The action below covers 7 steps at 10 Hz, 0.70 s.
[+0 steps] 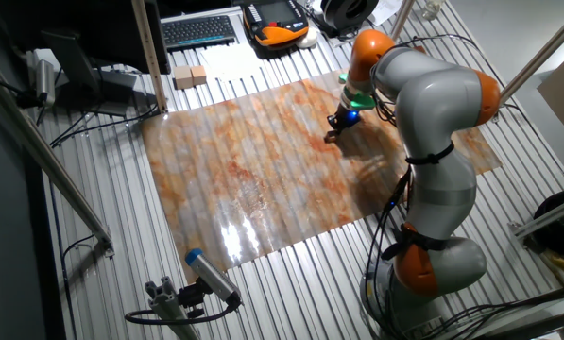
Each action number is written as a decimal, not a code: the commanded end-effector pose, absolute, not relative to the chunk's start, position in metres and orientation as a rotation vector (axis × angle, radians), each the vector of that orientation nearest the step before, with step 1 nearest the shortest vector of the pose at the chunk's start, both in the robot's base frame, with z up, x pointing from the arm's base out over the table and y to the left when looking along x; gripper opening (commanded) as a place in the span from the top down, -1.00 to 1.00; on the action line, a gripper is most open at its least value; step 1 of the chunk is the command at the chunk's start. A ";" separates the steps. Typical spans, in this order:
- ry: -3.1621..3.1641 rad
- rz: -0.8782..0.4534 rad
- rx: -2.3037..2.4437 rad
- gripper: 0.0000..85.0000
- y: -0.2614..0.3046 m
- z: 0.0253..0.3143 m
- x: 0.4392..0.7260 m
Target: Use the gripper to push the small block from left to right
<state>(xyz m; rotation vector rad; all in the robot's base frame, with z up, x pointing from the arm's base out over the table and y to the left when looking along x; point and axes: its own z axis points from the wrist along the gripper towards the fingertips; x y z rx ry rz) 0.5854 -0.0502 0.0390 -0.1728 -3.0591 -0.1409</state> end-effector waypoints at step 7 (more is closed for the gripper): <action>-3.056 -0.148 -0.240 1.00 -0.028 0.040 0.584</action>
